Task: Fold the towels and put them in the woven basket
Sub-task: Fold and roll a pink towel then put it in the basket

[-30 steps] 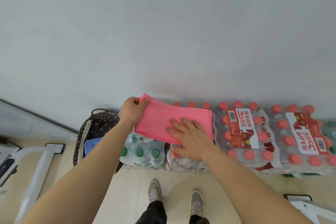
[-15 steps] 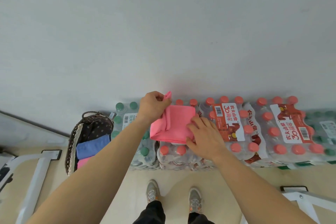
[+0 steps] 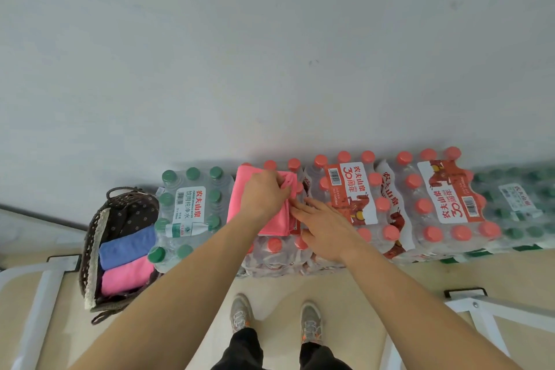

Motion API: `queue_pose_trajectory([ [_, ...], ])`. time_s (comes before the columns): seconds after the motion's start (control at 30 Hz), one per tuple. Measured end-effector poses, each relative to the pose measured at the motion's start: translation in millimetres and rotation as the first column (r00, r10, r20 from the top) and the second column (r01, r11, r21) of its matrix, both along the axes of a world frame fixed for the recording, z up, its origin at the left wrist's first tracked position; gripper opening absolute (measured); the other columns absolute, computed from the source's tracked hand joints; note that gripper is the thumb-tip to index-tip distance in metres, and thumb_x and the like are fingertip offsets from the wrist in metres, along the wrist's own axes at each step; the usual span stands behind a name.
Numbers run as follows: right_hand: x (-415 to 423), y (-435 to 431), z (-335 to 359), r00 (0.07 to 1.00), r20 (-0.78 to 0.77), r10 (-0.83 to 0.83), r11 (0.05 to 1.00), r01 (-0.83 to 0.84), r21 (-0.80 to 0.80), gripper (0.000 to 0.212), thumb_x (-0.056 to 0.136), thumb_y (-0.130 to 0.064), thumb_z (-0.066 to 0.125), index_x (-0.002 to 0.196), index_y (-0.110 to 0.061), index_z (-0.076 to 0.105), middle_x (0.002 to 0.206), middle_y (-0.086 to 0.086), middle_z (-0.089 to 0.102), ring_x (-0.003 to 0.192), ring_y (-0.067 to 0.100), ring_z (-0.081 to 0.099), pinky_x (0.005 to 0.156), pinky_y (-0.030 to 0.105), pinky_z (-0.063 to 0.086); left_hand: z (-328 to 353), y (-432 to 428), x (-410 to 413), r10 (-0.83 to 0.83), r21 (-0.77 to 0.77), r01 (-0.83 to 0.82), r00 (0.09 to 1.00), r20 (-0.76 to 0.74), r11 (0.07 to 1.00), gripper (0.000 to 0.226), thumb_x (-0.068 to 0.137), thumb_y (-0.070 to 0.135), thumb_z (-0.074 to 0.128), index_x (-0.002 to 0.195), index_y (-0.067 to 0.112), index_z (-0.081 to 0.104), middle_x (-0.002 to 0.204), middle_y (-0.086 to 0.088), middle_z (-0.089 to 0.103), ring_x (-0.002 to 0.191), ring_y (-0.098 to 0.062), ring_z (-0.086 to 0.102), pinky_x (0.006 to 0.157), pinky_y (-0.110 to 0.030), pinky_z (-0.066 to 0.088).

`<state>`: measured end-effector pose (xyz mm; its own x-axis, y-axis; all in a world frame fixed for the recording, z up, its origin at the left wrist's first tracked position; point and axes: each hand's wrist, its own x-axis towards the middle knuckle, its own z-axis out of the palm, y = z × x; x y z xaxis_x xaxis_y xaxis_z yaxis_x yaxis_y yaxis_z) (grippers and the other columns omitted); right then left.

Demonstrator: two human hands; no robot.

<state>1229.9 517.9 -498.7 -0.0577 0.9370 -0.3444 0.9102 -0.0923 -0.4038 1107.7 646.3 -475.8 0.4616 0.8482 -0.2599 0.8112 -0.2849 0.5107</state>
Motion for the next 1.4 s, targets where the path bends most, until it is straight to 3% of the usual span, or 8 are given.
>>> queue_pose_trajectory([
  [0.13, -6.9, 9.8, 9.1, 0.972, -0.034, -0.231, 0.938, 0.232, 0.258, 0.042, 0.087, -0.017, 0.052, 0.129, -0.018, 0.052, 0.131, 0.0, 0.053, 0.117, 0.024, 0.049, 0.088, 0.038, 0.051, -5.2, -0.3, -7.7, 0.029, -0.147, -0.013, 0.994, 0.109, 0.989, 0.017, 0.091, 0.025, 0.06, 0.085, 0.022, 0.075, 0.077, 0.005, 0.073, 0.077, -0.015, 0.067, 0.075, -0.033, 0.053],
  [0.23, -25.7, 24.8, 12.9, 0.981, 0.0, -0.192, 0.916, 0.18, 0.358, 0.053, 0.083, -0.026, 0.044, 0.135, -0.014, 0.048, 0.134, 0.002, 0.049, 0.122, 0.023, 0.046, 0.097, 0.039, 0.047, 1.7, 3.1, -24.7, 0.134, -0.233, -0.075, 0.96, 0.247, 0.97, 0.025, 0.093, 0.011, 0.055, 0.1, 0.024, 0.075, 0.093, 0.007, 0.074, 0.087, -0.01, 0.067, 0.081, -0.017, 0.048],
  [0.43, -51.0, 46.4, -12.4, 0.975, 0.215, -0.051, 0.983, 0.01, 0.185, 0.079, 0.09, -0.054, 0.016, 0.155, -0.009, 0.024, 0.163, 0.009, 0.02, 0.151, 0.026, 0.012, 0.121, 0.051, 0.013, -14.4, 14.2, -70.4, -0.003, 0.251, -0.036, 0.988, 0.153, 0.967, 0.035, 0.085, 0.006, 0.054, 0.113, 0.016, 0.071, 0.123, -0.001, 0.066, 0.111, -0.022, 0.059, 0.094, -0.034, 0.048],
  [0.6, -30.5, 55.4, -22.1, 0.962, 0.274, -0.013, 0.995, -0.015, 0.101, 0.078, 0.094, -0.062, 0.002, 0.157, -0.017, -0.005, 0.165, 0.008, -0.008, 0.152, 0.024, -0.01, 0.122, 0.052, 0.002, -42.1, 14.1, -80.5, -0.187, 0.241, 0.199, 0.98, -0.072, 0.95, 0.066, 0.093, 0.04, 0.025, 0.153, 0.014, 0.03, 0.162, -0.002, 0.022, 0.148, -0.026, 0.022, 0.117, -0.049, 0.027],
  [0.8, -20.3, 57.5, -28.3, 0.952, 0.302, 0.046, 0.997, -0.061, 0.04, 0.078, 0.095, -0.068, 0.006, 0.153, -0.022, -0.02, 0.162, 0.005, -0.022, 0.149, 0.022, -0.021, 0.122, 0.052, 0.0, -62.0, -0.4, -84.8, -0.188, 0.207, 0.238, 0.954, -0.234, 0.949, 0.07, 0.098, 0.057, 0.009, 0.156, 0.022, -0.01, 0.163, 0.0, -0.015, 0.151, -0.021, -0.004, 0.12, -0.049, 0.009],
  [0.9, -21.2, 59.8, -22.2, 0.957, 0.285, 0.049, 0.998, -0.056, 0.015, 0.079, 0.096, -0.067, 0.01, 0.155, -0.023, -0.017, 0.161, 0.003, -0.024, 0.149, 0.022, -0.021, 0.121, 0.052, -0.005, -56.2, 2.3, -80.5, -0.17, 0.156, 0.217, 0.949, -0.267, 0.964, 0.07, 0.098, 0.058, 0.014, 0.155, 0.026, -0.009, 0.163, -0.014, -0.008, 0.151, -0.029, 0.005, 0.12, -0.049, 0.011],
  [1.07, -20.1, 51.7, -7.1, 0.963, 0.24, 0.124, 0.966, -0.172, 0.191, 0.063, 0.096, -0.051, 0.029, 0.153, -0.022, 0.031, 0.165, 0.0, 0.015, 0.152, 0.021, 0.007, 0.123, 0.048, 0.005, -30.4, 11.8, -82.8, -0.044, 0.127, 0.064, 0.988, -0.151, 0.99, 0.061, 0.092, 0.045, 0.046, 0.148, 0.032, 0.026, 0.122, -0.011, 0.058, 0.112, -0.035, 0.054, 0.092, -0.043, 0.045],
  [1.4, -26.8, 46.4, 5.5, 0.935, 0.2, 0.294, 0.947, -0.314, 0.074, 0.057, 0.096, -0.044, 0.04, 0.151, -0.036, 0.031, 0.165, -0.01, 0.011, 0.152, 0.021, 0.01, 0.122, 0.05, 0.0, -3.9, 35.4, -67.5, 0.398, -0.358, -0.356, 0.916, 0.048, 0.863, 0.037, 0.082, 0.023, 0.073, 0.112, 0.006, 0.061, 0.103, -0.003, 0.065, 0.098, -0.026, 0.063, 0.075, -0.03, 0.048],
])
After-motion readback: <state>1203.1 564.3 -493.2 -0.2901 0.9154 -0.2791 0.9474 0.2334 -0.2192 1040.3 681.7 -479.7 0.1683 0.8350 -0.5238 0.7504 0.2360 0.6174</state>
